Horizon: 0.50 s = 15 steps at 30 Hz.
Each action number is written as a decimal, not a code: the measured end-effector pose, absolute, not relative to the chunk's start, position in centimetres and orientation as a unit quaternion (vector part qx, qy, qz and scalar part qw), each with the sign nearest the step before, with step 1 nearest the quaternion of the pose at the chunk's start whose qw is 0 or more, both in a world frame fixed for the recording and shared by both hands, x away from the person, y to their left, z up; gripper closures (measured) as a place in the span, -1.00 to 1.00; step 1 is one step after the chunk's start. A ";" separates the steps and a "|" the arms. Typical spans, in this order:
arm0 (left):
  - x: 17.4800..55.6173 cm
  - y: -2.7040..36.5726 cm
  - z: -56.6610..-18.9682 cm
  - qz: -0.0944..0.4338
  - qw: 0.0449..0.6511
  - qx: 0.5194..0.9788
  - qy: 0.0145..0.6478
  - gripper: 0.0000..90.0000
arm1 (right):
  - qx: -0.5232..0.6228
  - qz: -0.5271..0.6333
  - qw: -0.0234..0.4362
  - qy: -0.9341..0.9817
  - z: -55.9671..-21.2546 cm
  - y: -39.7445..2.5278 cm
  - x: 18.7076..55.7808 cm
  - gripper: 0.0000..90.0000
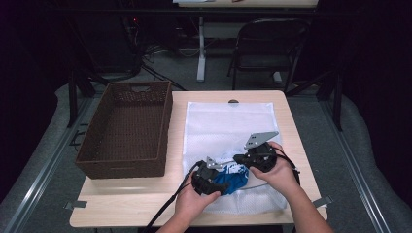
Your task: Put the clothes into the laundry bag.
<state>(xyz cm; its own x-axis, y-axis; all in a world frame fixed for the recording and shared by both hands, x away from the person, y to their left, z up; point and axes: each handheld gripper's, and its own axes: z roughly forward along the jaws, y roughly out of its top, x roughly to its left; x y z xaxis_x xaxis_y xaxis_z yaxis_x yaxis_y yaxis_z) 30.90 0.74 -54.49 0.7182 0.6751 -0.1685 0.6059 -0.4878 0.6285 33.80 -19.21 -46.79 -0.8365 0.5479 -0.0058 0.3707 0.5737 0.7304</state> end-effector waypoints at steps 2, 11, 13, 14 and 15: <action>30.8 0.5 -54.7 0.056 0.340 0.863 0.370 -0.14 | 0.260 0.382 0.116 0.879 -46.8 -19.2 33.8 0.96; 30.9 0.4 -55.9 0.058 0.318 0.871 0.371 -0.06 | 0.259 0.381 0.117 0.880 -46.7 -19.2 33.8 0.96; 30.9 0.4 -55.9 0.059 0.317 0.870 0.375 -0.01 | 0.259 0.381 0.117 0.880 -46.8 -19.2 33.8 0.96; 30.9 0.5 -56.0 0.059 0.315 0.870 0.374 0.02 | 0.259 0.381 0.117 0.880 -46.8 -19.2 33.8 0.96; 30.9 0.5 -56.0 0.061 0.314 0.871 0.374 0.05 | 0.259 0.381 0.117 0.880 -46.8 -19.2 33.8 0.96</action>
<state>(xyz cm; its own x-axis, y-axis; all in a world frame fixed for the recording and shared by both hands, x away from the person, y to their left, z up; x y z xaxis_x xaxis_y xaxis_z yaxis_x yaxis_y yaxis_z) 30.92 0.46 -56.00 0.7131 0.6893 -0.1278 0.6122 -0.5235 0.5927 33.77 -19.17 -46.76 -0.8387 0.5446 -0.0091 0.3663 0.5763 0.7306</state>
